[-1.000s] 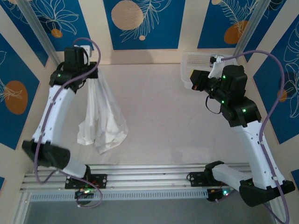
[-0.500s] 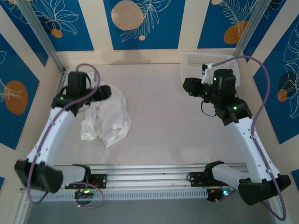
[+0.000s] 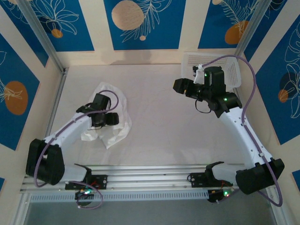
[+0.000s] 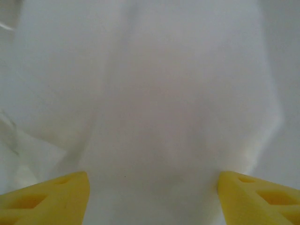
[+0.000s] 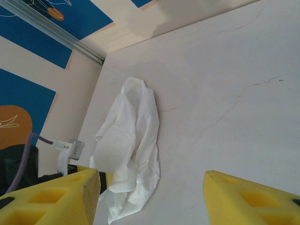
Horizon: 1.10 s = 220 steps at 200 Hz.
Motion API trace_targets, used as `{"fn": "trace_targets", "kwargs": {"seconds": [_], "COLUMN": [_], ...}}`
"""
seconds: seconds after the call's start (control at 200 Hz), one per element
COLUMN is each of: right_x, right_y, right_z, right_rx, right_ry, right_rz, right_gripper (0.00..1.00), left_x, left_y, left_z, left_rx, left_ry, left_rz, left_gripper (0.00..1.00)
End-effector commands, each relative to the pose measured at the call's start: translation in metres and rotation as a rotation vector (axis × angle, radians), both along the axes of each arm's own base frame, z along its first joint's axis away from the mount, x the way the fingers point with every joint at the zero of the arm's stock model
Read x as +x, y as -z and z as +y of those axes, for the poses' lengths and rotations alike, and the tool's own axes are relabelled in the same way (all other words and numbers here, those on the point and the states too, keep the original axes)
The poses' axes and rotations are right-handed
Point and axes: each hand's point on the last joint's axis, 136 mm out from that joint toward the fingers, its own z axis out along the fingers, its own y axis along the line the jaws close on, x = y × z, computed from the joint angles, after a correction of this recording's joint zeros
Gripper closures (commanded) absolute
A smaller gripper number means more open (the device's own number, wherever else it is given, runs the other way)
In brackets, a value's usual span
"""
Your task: Fold the inside-out t-shirt
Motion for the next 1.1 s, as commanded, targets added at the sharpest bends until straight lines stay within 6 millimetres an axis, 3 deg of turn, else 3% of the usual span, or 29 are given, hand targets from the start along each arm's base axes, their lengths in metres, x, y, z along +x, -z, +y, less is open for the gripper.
{"fn": "trace_targets", "kwargs": {"seconds": [0.0,0.075,0.215,0.465,0.555,0.615,0.675,0.81,0.885,0.96,1.02,1.095], "right_x": [-0.012,-0.012,-0.010,-0.009,-0.010,-0.010,-0.008,-0.001,0.000,-0.005,-0.010,-0.014], "right_y": [0.002,0.004,0.006,0.003,0.003,0.003,0.005,0.000,-0.006,-0.008,-0.005,0.006], "right_z": [0.003,0.001,0.003,0.008,0.008,0.006,0.006,0.014,0.028,0.051,0.074,0.103], "right_rx": [0.020,0.022,0.024,0.030,0.027,0.022,0.024,0.045,0.047,0.013,-0.019,-0.031], "right_ry": [-0.013,0.000,-0.003,-0.020,-0.019,-0.011,-0.004,-0.032,-0.093,-0.185,-0.259,-0.336], "right_rz": [0.022,0.018,0.023,0.032,0.029,0.023,0.016,-0.025,-0.071,-0.143,-0.187,-0.187], "right_gripper": [0.39,0.39,0.39,0.39,0.39,0.39,0.39,0.38,0.38,0.38,0.38,0.39], "left_x": [0.020,0.024,0.032,0.033,0.034,0.035,0.035,0.026,0.013,-0.003,-0.014,-0.026], "left_y": [-0.012,-0.011,-0.003,0.013,0.006,-0.013,-0.045,-0.155,-0.214,-0.258,-0.280,-0.293], "left_z": [0.030,0.032,0.008,0.007,0.007,0.004,-0.001,0.001,0.021,0.048,0.071,0.093], "left_rx": [0.152,0.140,0.022,0.015,0.013,-0.004,-0.038,-0.078,-0.018,0.087,0.188,0.292], "left_ry": [-0.098,-0.103,-0.028,-0.025,-0.020,-0.007,0.016,0.051,0.022,-0.030,-0.077,-0.124], "left_rz": [-0.100,-0.117,-0.084,-0.036,-0.039,-0.063,-0.106,-0.309,-0.430,-0.519,-0.564,-0.591], "left_gripper": [0.29,0.37,0.63,0.69,0.96,1.00,1.00,1.00,1.00,1.00,1.00,1.00]}}
